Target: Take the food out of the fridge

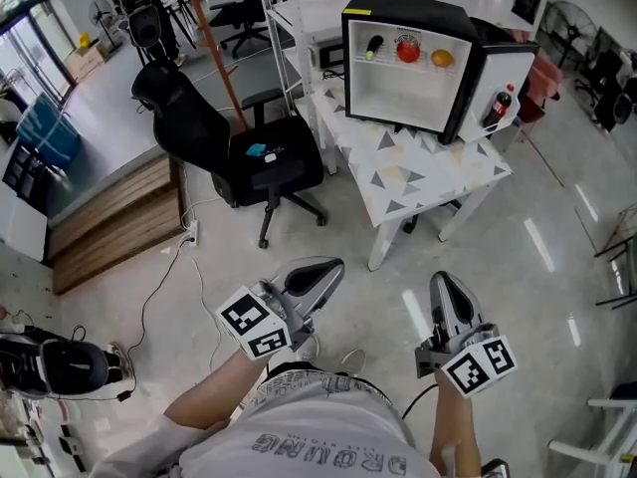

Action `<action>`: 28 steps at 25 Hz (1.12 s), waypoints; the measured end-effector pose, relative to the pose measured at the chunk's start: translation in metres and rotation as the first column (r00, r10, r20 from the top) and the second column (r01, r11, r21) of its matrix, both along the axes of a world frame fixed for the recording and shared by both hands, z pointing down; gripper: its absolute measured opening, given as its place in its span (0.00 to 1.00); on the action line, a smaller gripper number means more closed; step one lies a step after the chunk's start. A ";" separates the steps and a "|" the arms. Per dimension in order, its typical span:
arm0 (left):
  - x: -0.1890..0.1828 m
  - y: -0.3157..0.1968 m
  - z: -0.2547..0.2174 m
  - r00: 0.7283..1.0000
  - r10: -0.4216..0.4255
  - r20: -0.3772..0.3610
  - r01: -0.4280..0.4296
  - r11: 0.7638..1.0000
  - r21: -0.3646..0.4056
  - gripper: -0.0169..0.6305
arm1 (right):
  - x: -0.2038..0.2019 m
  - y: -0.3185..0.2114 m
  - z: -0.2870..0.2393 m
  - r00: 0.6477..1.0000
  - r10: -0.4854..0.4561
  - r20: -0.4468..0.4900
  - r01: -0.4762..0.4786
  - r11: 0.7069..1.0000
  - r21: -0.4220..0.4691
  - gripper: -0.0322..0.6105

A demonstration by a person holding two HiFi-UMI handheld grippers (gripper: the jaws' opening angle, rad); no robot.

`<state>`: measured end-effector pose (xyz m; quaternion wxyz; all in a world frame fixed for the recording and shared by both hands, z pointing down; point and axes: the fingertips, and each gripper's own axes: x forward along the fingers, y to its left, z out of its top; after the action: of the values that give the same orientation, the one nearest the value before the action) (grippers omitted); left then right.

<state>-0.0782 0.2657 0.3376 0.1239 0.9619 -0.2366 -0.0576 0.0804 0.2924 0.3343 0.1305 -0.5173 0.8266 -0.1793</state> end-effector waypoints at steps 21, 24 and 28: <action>0.033 0.000 0.002 1.000 -0.019 0.011 0.018 1.000 0.007 0.04 | 0.034 -0.003 0.000 1.000 -0.029 0.012 0.029 1.000 0.007 0.04; 0.036 -0.007 0.003 1.000 -0.017 0.006 0.016 1.000 0.012 0.04 | 0.037 -0.010 0.001 1.000 -0.028 0.007 0.028 1.000 0.006 0.04; 0.038 -0.021 0.003 1.000 -0.020 -0.003 0.020 1.000 0.013 0.04 | 0.040 -0.022 0.002 1.000 -0.029 -0.003 0.029 1.000 0.002 0.04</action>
<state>-0.0400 0.2447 0.3411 0.1174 0.9602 -0.2457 -0.0620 0.1202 0.2708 0.3364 0.1271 -0.5054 0.8344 -0.1793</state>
